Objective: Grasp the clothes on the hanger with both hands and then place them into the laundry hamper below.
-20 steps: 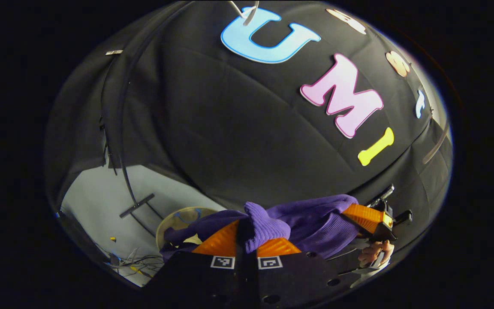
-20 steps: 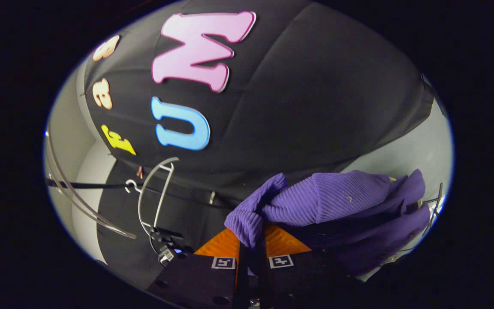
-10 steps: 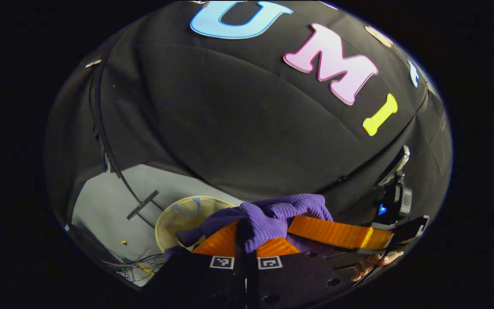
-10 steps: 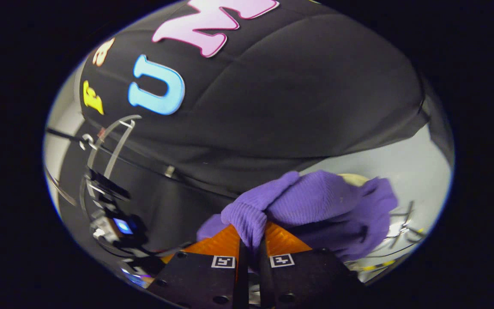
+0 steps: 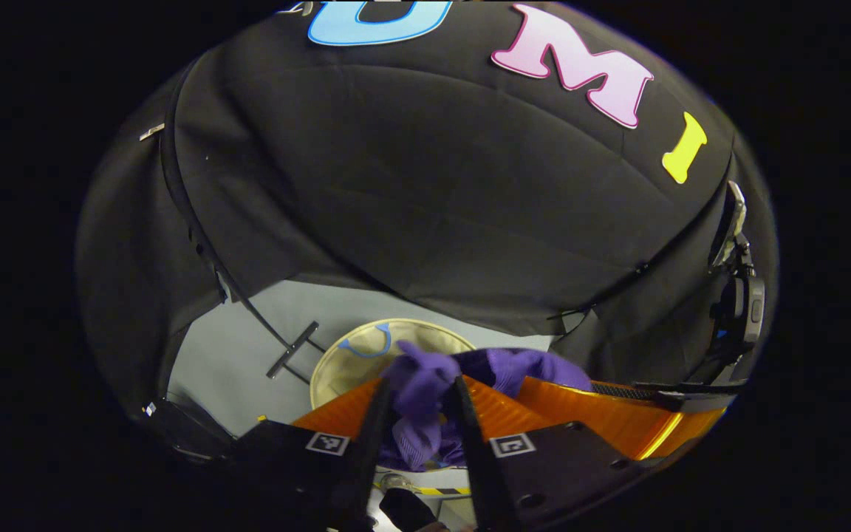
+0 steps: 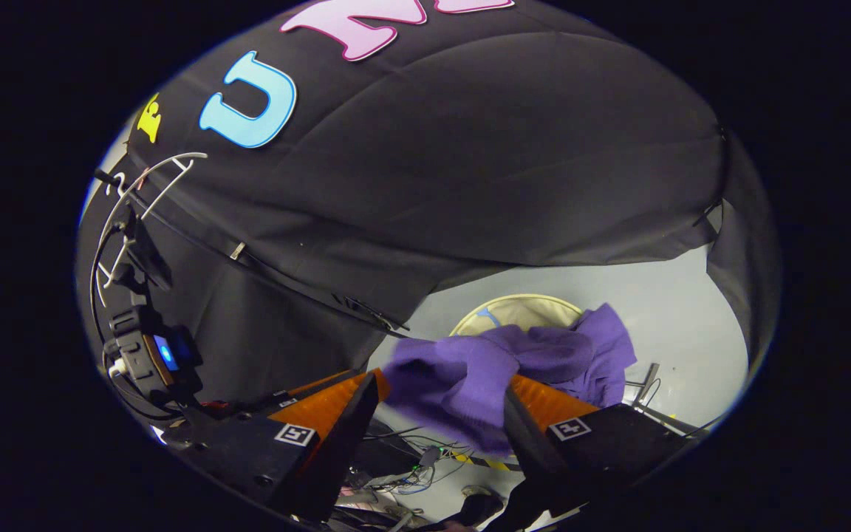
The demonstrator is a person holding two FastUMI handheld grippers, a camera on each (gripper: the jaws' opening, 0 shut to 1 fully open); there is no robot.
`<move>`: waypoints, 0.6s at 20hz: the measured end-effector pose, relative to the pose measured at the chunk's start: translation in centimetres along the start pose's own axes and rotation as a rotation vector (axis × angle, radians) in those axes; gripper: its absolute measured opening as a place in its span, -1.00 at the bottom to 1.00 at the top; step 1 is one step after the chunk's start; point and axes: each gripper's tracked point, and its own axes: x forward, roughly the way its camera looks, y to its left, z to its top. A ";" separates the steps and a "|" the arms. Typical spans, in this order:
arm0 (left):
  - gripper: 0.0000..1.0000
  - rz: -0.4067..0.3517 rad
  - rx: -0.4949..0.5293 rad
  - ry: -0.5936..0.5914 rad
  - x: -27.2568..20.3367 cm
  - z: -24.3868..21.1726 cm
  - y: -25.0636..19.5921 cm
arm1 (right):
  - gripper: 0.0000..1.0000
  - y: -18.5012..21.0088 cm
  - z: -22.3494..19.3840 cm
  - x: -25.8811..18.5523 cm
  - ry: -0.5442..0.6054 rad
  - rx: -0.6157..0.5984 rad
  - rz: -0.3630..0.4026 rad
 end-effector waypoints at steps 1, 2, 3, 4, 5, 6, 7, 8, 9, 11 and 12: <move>0.14 0.015 -0.004 -0.002 -0.3 0.4 0.5 | 0.97 -0.5 -0.3 0.2 0.009 -0.009 -0.018; 0.51 0.033 -0.005 0.000 -0.6 0.2 1.2 | 0.97 -0.6 -0.4 0.1 0.004 -0.021 -0.020; 0.55 0.045 0.001 0.009 -0.6 0.0 1.7 | 0.97 -0.6 -0.4 0.1 -0.001 -0.031 -0.022; 0.71 0.052 0.006 0.022 -0.6 -0.5 2.0 | 0.98 -0.5 -0.2 -0.2 -0.007 -0.039 -0.020; 0.75 0.054 0.010 0.036 -0.6 -0.9 2.2 | 0.98 -0.6 -0.1 -0.4 -0.010 -0.042 -0.021; 0.76 0.055 0.011 0.041 -0.6 -1.2 2.4 | 0.97 -0.8 -0.2 -0.6 -0.011 -0.042 -0.020; 0.76 0.051 0.011 0.044 -0.7 -1.4 2.3 | 0.97 -0.7 -0.2 -0.8 -0.015 -0.043 -0.023; 0.76 0.046 0.013 0.046 -1.1 -1.6 2.2 | 0.98 -0.7 -0.3 -0.9 -0.019 -0.045 -0.030; 0.75 0.039 0.020 0.045 -1.5 -1.7 2.0 | 0.98 -0.8 -0.5 -1.2 -0.026 -0.048 -0.037; 0.75 0.026 0.031 0.042 -3.0 -2.3 1.8 | 0.97 0.0 -0.8 -2.0 -0.050 -0.050 -0.036; 0.76 0.022 0.028 0.035 -3.6 -2.5 1.9 | 0.97 0.6 -0.9 -2.4 -0.065 -0.053 -0.033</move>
